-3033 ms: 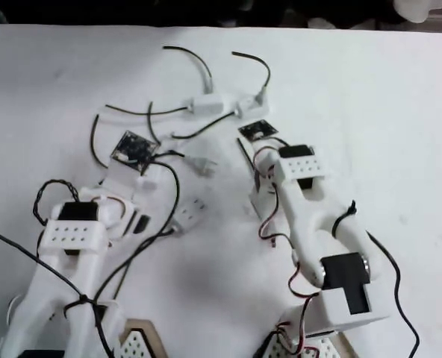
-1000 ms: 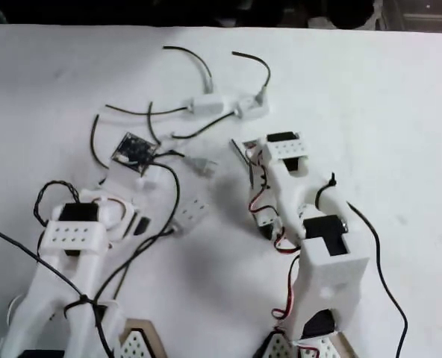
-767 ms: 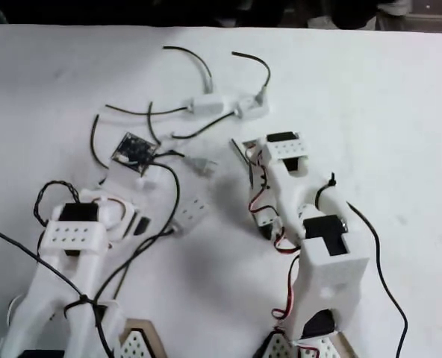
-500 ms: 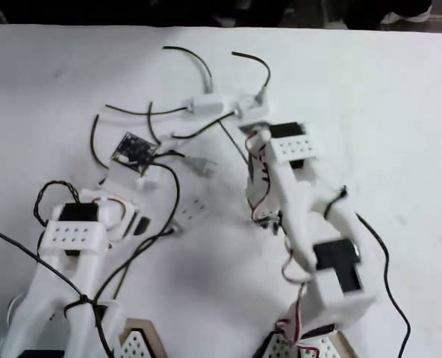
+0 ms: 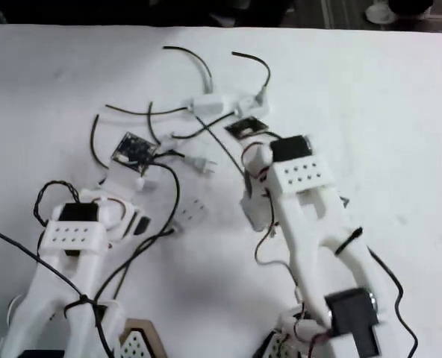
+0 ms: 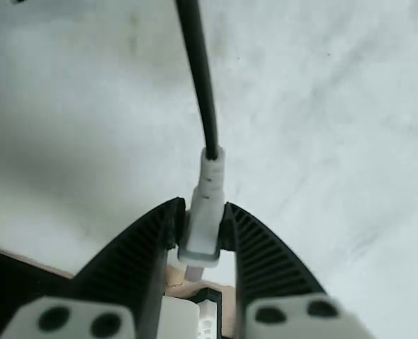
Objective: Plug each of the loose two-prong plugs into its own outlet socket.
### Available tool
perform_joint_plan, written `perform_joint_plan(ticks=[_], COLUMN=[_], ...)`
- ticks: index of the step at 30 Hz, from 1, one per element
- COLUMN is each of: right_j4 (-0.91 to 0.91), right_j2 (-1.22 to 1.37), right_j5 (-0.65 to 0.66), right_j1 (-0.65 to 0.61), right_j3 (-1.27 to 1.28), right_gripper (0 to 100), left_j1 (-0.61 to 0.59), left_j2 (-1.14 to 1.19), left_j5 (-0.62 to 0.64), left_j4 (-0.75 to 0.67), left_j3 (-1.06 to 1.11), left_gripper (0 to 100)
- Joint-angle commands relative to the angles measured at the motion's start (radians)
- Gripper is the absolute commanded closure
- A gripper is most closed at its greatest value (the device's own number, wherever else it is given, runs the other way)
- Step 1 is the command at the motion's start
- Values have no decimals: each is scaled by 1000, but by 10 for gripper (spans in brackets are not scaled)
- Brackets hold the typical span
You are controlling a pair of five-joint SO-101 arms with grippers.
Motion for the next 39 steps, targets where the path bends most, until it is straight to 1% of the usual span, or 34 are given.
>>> perform_joint_plan(ticks=[1,6,10,14,17,20,24,30,36,39], right_j4=[15,27,22,19,5,-1,-16,-21,-22,-54], right_j2=[-143,-285,-312,-314,-315,-312,-312,-311,-311,-311], right_j5=[-5,-5,-6,-15,-103,-132,-138,-140,-140,-140], right_j1=[-88,-216,-291,-363,-415,-450,-470,-473,-473,-473], right_j3=[6,8,8,6,6,6,6,8,8,26], right_gripper=[982,982,981,981,981,981,981,981,981,981], left_j1=[1,1,16,125,234,302,340,343,427,456], left_j2=[-30,-31,-79,-173,-255,-335,-418,-458,-458,-458], left_j5=[6,17,140,167,170,233,253,258,258,259], left_j4=[-18,-100,-74,-3,51,97,143,157,161,161], left_j3=[-9,-15,-77,-98,-95,-95,-95,-89,-89,-91], left_gripper=[748,748,746,745,747,745,745,745,745,745])
